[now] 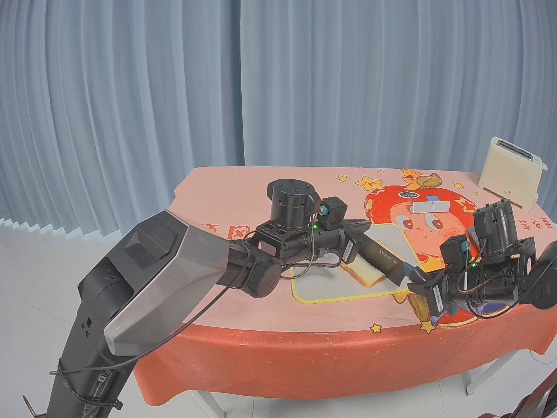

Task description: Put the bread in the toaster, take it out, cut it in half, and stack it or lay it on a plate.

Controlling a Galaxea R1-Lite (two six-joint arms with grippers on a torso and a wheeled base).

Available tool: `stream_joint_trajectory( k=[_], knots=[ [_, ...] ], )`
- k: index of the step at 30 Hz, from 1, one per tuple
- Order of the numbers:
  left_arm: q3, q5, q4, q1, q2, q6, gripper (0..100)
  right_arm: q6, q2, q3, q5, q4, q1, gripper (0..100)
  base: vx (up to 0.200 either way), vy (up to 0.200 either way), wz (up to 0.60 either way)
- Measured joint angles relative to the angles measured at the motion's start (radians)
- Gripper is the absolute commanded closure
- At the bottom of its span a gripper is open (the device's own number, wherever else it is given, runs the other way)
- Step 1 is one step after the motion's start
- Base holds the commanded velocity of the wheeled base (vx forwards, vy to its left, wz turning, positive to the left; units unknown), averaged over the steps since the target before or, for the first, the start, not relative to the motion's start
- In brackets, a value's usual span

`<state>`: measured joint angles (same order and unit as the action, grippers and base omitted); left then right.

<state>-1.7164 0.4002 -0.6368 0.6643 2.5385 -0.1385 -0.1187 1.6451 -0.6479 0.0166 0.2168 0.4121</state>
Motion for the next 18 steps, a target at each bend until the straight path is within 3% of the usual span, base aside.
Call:
stream_joint_trajectory(
  k=[8, 18],
  knots=[
    [-0.006, -0.001, 0.008, -0.010, -0.062, 0.006, 100, 0.002, -0.006, -0.009, 0.000, -0.005, -0.001, 100, 0.000, 0.000, 0.00],
    [0.081, 0.000, -0.007, -0.089, -0.192, 0.011, 100, 0.000, -0.008, -0.035, 0.000, 0.010, -0.003, 100, 0.000, 0.000, 0.00]
  ],
)
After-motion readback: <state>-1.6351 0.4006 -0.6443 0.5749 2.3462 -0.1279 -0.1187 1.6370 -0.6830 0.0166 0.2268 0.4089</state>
